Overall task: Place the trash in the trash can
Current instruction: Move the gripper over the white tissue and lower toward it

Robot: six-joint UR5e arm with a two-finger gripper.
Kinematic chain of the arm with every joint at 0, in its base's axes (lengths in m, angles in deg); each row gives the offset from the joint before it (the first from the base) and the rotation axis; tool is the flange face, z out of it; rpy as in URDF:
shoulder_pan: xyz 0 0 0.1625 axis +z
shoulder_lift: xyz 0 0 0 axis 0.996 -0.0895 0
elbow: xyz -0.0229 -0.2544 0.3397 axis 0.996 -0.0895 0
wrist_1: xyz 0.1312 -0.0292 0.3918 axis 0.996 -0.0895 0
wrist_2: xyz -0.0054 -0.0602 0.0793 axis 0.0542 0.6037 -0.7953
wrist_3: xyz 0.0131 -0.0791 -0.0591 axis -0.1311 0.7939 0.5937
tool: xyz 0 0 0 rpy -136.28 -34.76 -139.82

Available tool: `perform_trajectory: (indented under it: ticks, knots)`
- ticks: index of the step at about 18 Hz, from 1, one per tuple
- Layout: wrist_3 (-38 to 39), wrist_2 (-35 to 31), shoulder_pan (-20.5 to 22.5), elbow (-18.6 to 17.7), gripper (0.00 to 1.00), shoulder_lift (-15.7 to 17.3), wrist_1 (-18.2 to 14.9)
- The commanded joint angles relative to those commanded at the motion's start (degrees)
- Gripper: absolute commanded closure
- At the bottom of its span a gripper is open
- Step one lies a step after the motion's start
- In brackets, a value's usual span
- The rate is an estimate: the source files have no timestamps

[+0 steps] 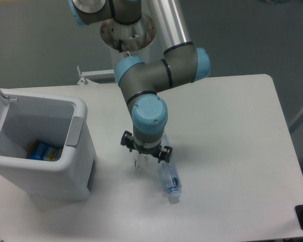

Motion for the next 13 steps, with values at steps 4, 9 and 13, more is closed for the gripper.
perform_trajectory:
  ticks: [4, 9, 13]
  knots:
    - [-0.08, 0.0, -0.18, -1.58, 0.54, 0.87, 0.63]
    - [-0.26, 0.17, -0.18, -2.2, 0.77, 2.1, 0.54]
    - [-0.7, 0.17, 0.26, -4.05, 0.94, 3.95, 0.45]
